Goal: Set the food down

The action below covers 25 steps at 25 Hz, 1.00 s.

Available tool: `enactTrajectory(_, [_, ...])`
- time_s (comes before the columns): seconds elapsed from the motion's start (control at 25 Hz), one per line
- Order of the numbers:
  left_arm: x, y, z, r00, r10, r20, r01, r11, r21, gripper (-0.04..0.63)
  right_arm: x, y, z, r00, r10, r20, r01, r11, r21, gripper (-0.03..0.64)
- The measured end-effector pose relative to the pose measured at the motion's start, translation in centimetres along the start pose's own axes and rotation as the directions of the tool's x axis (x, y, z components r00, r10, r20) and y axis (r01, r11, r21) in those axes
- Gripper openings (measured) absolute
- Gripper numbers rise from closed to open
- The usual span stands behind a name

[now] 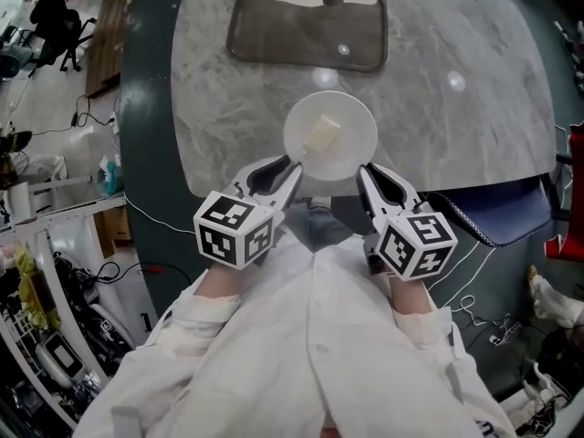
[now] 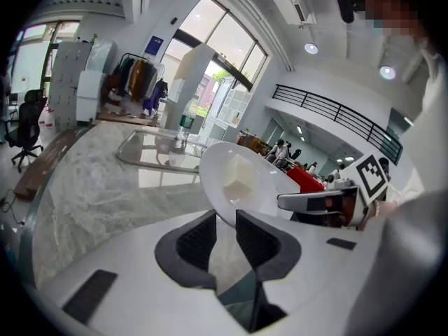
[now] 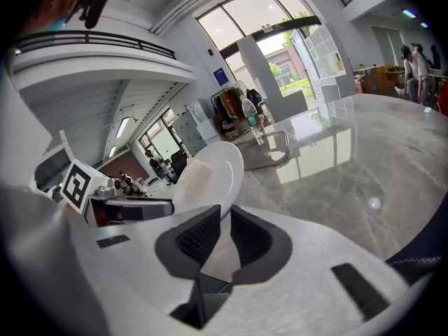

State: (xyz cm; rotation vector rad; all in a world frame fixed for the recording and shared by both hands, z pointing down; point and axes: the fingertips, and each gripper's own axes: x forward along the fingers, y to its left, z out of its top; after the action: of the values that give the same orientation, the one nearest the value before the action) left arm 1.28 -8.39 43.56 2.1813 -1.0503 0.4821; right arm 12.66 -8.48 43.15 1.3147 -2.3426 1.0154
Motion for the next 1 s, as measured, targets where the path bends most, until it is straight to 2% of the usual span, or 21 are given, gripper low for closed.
enactTrajectory(0.52, [0.5, -1.2, 0.9, 0.999, 0.014, 0.030, -0.014, 1.000, -0.005, 0.087, -0.9, -0.7, 1.6, 0.999, 0.027, 0.030, -0.025, 0.999, -0.042, 0.038])
enactTrajectory(0.76, [1.2, 0.6, 1.7, 0.999, 0.024, 0.028, -0.024, 1.000, -0.019, 0.087, 1.1, -0.7, 2.8, 0.999, 0.030, 0.032, -0.029, 0.999, -0.042, 0.038])
enactTrajectory(1.0, [1.8, 2.9, 4.1, 0.999, 0.018, 0.039, -0.017, 0.999, -0.038, 0.087, 3.6, -0.4, 5.5, 0.999, 0.032, 0.033, -0.029, 0.997, -0.065, 0.038])
